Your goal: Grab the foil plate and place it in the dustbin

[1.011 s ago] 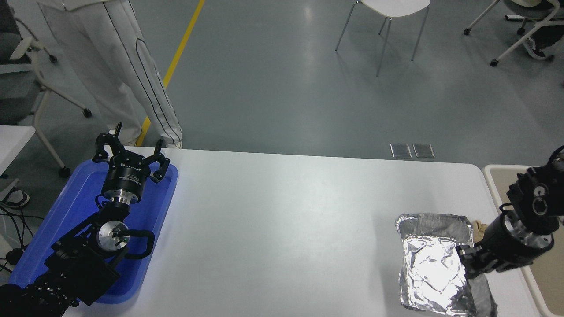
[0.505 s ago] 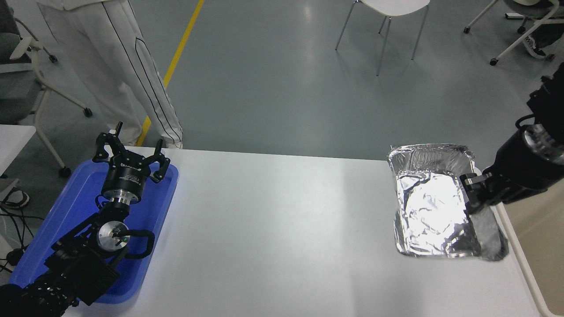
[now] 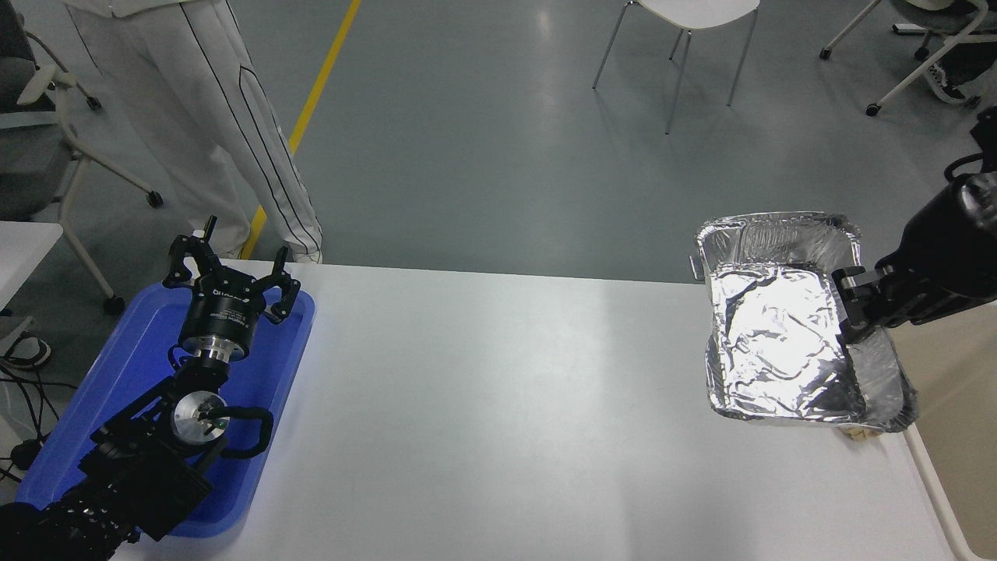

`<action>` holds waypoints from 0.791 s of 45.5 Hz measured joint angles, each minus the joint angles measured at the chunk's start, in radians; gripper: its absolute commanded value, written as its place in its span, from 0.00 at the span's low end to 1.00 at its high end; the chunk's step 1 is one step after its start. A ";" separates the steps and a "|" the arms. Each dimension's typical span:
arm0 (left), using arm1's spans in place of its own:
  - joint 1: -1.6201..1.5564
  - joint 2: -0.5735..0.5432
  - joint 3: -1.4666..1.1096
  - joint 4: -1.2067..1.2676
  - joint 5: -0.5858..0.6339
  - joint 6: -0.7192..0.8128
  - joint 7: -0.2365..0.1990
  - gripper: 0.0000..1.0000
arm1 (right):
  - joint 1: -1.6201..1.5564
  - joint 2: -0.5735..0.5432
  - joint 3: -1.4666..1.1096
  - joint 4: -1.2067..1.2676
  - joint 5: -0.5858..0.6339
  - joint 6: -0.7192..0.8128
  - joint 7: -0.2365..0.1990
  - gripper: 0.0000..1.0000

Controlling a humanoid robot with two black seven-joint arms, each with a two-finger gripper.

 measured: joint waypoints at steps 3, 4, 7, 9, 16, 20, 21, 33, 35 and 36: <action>0.000 0.000 0.000 0.000 0.000 0.000 0.000 1.00 | 0.002 -0.001 -0.015 -0.002 0.000 0.000 0.000 0.00; 0.000 0.000 0.000 0.000 0.000 0.000 0.000 1.00 | 0.003 -0.002 -0.023 -0.003 0.000 0.000 0.000 0.00; -0.001 0.000 0.000 0.000 0.000 0.000 0.000 1.00 | 0.004 -0.005 -0.043 -0.005 0.001 0.001 0.000 0.00; -0.001 0.000 0.000 0.000 0.000 0.000 0.000 1.00 | 0.005 -0.010 -0.061 -0.009 0.000 0.001 -0.001 0.00; 0.000 0.000 0.000 0.000 0.000 0.000 0.000 1.00 | 0.002 -0.027 -0.120 -0.024 -0.004 0.001 -0.001 0.00; 0.000 0.000 0.000 0.001 0.000 0.000 0.000 1.00 | -0.003 -0.046 -0.152 -0.038 -0.012 0.001 -0.003 0.00; 0.000 0.000 0.000 0.001 0.000 0.000 0.000 1.00 | -0.005 -0.052 -0.162 -0.045 -0.015 0.001 -0.004 0.00; 0.002 0.000 0.000 0.001 0.000 0.000 0.000 1.00 | -0.075 -0.156 -0.235 -0.156 -0.035 0.001 -0.007 0.00; 0.002 0.000 0.000 0.001 0.000 0.001 0.000 1.00 | -0.095 -0.184 -0.239 -0.184 -0.036 0.001 -0.007 0.00; 0.002 0.000 0.000 0.002 -0.001 0.001 0.000 1.00 | -0.105 -0.196 -0.240 -0.196 -0.037 0.001 -0.007 0.00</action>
